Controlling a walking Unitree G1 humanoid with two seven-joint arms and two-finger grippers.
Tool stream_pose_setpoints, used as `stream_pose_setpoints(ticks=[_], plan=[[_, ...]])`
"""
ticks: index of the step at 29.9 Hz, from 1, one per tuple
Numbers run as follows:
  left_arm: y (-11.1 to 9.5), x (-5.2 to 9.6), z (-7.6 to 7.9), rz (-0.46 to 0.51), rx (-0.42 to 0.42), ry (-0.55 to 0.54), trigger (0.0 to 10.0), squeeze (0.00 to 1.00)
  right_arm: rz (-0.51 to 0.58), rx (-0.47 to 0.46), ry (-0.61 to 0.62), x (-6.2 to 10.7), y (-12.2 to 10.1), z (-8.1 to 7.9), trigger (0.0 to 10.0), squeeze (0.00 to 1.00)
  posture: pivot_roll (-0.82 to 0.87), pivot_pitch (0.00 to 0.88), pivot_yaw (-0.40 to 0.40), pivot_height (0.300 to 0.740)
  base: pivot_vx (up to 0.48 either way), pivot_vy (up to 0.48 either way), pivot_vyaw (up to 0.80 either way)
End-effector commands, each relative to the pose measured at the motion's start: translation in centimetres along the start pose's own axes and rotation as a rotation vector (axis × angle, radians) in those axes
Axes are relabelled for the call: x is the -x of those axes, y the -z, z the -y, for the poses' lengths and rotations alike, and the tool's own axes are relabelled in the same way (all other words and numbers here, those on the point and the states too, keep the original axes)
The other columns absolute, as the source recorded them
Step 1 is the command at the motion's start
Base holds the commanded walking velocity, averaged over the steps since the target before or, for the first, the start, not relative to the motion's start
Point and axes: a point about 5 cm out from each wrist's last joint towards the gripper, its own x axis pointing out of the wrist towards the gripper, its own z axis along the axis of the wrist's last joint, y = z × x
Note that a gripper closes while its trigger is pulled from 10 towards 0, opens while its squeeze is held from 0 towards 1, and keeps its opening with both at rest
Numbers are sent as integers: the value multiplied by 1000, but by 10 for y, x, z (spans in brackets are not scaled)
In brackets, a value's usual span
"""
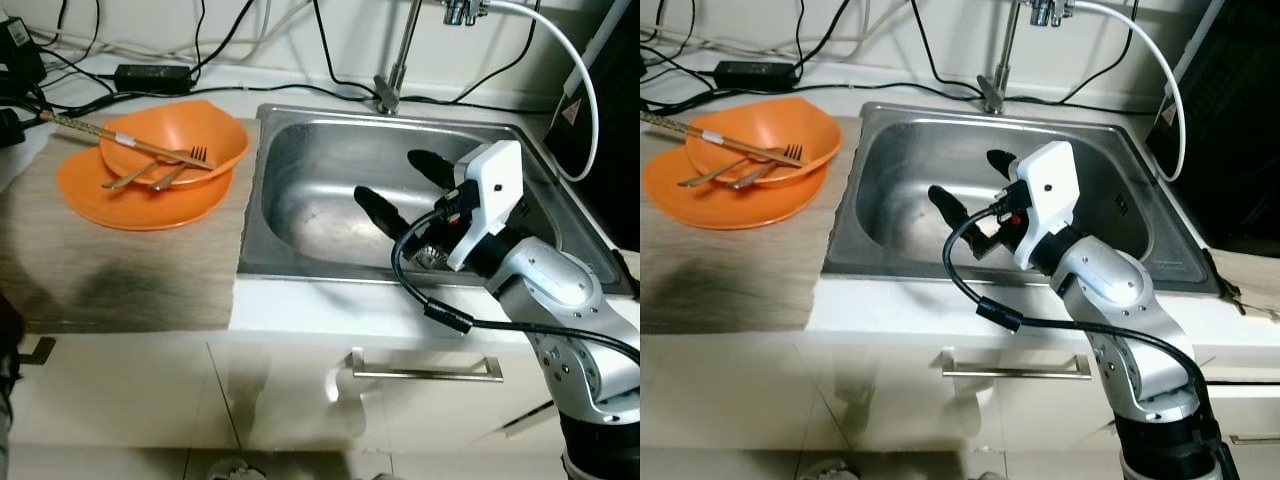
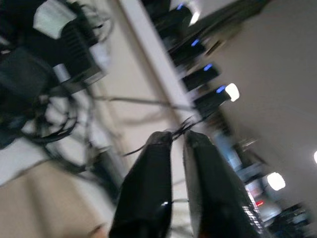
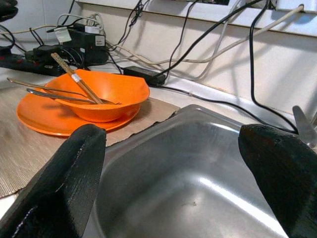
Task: Kitchen organization
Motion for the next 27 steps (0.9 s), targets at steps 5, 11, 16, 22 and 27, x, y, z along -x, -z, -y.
stream_pose_setpoints(ticks=[5, 11, 16, 22, 27], plan=[[22, 6, -20, -57, 79, -147, 10000, 1000, -2, 4, -2, -4, 2, -1, 10000, 0, -55, 13, -47, 740, 0, 0, 0], [30, 8, -24, -92, 92, -166, 10000, 1000, -22, 10, 12, -1, 7, 2, 10000, 0, -55, 10, -34, 740, 0, 0, 0], [34, 6, -19, -123, 109, -145, 10000, 1000, -11, 1, 27, -2, 8, 2, 10000, 0, -54, 9, -25, 740, 0, 0, 0], [42, 6, -16, -175, 120, -141, 10000, 1000, -7, -3, 31, -2, 9, 1, 10000, 0, -53, 6, -15, 740, 0, 0, 0], [47, 7, -18, -182, 171, -160, 10000, 1000, -4, -5, 36, -1, 9, 2, 10000, 0, -55, 7, -11, 740, 0, 0, 0]])
